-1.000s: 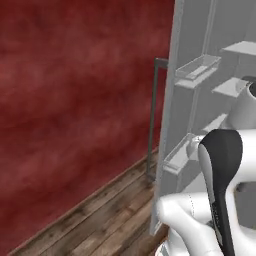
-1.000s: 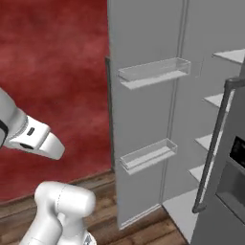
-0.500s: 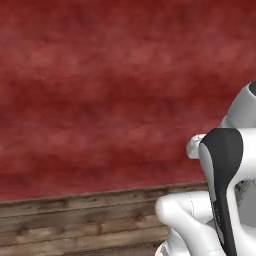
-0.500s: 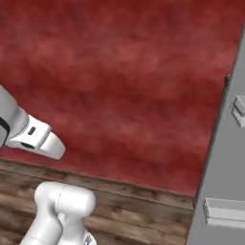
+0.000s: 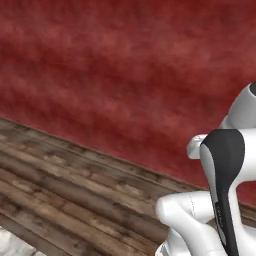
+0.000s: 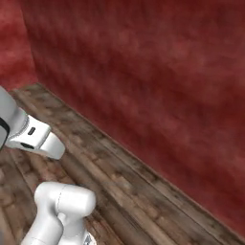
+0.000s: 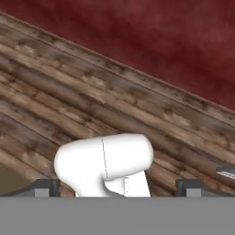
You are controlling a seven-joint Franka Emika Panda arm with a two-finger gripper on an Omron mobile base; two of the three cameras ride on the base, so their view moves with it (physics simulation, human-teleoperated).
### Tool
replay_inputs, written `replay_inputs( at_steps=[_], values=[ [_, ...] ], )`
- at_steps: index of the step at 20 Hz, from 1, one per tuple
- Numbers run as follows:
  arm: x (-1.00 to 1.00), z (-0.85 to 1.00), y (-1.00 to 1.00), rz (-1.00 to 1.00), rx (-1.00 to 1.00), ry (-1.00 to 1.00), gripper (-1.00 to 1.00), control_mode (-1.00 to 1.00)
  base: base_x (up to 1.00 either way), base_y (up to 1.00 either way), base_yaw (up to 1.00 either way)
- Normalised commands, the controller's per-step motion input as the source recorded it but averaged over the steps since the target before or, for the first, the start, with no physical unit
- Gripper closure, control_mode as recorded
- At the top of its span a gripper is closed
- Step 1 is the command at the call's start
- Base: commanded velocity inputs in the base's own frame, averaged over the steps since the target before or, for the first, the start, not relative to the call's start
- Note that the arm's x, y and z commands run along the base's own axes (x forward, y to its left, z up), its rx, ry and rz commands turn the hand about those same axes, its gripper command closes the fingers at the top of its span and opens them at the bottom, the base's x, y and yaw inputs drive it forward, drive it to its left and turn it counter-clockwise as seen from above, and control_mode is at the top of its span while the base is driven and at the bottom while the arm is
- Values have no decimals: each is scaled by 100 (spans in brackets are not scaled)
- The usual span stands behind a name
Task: Place two dumplings into each of the tupperware containers and then place the containers in the fridge.
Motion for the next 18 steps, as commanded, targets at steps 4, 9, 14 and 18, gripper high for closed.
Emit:
replay_inputs(
  at_steps=[4, 9, 14, 18],
  values=[
    [0, 0, 0, 0, 0, 0, -100, 100, 7, 54, 83],
    [0, 0, 0, 0, 0, 0, -100, 100, 65, 42, 63],
    [0, 0, 0, 0, 0, 0, -100, 100, 33, -84, 19],
    [0, 0, 0, 0, 0, 0, -100, 100, 40, -97, 12]
  ],
)
